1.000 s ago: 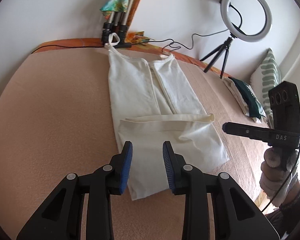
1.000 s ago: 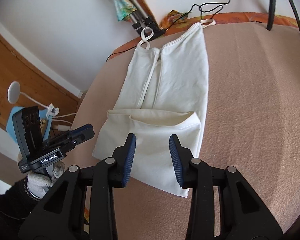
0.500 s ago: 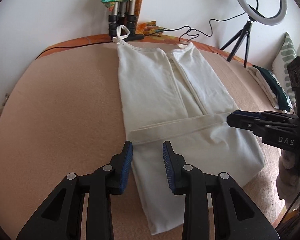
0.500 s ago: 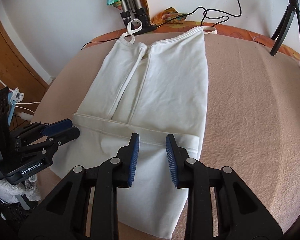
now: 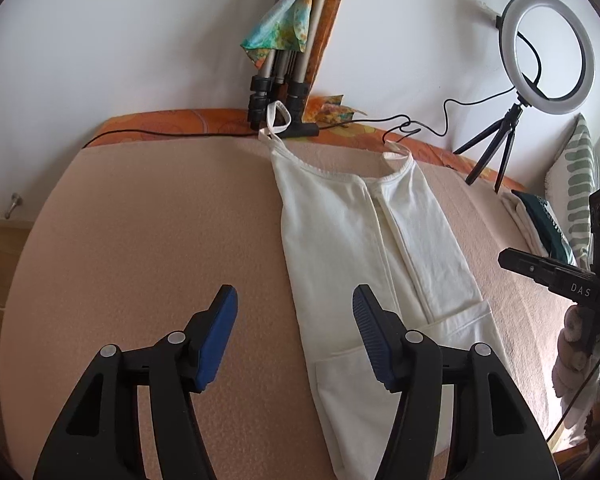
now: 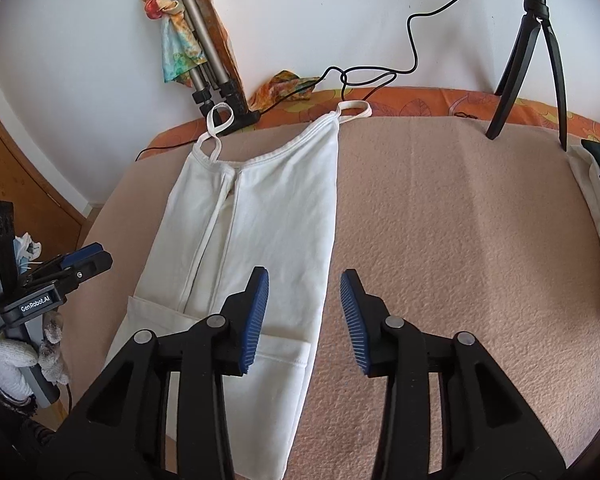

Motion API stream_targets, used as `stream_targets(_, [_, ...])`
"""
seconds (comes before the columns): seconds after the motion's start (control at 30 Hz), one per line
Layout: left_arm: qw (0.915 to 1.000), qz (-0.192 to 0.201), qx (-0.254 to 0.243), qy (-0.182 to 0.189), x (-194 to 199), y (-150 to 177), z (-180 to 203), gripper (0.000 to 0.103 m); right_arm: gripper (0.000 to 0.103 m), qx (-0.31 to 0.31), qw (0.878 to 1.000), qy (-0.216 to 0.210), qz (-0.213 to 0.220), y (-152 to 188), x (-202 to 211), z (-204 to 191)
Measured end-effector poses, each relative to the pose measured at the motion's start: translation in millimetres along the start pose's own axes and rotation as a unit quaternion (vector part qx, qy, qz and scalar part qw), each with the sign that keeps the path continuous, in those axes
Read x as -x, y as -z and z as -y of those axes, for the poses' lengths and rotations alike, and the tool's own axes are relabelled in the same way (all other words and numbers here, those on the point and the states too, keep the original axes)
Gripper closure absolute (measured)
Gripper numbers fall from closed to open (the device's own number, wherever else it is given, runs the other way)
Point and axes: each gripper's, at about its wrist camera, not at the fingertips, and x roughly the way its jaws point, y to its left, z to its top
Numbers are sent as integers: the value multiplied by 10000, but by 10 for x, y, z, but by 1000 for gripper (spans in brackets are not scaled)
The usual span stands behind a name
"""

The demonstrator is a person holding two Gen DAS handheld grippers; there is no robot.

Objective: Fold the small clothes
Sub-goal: 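Move both open tools toward the camisole straps, then close the left tool on one strap while the right tool closes on the other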

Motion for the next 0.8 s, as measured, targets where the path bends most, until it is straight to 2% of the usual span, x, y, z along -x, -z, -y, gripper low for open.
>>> stream_targets(0.07, [9999, -1, 64, 116, -36, -118, -43, 40, 48, -34, 9998, -193, -48, -97, -47, 73])
stream_targets(0.23, [9984, -139, 306, 454, -223, -392, -177, 40, 48, -180, 9990, -360, -207, -350, -224, 284])
stream_targets(0.4, [9951, -311, 628, 699, -522, -577, -322, 40, 48, -311, 9964, -711, -336, -605, -412, 421])
stream_targets(0.57, [9938, -369, 716, 766, -779, -725, -399, 40, 48, -390, 9937, -1003, -327, -836, -604, 395])
stream_targets(0.8, [9927, -465, 737, 832, -1042, -852, -447, 40, 48, -376, 9919, -1125, -449, -1014, -938, 389])
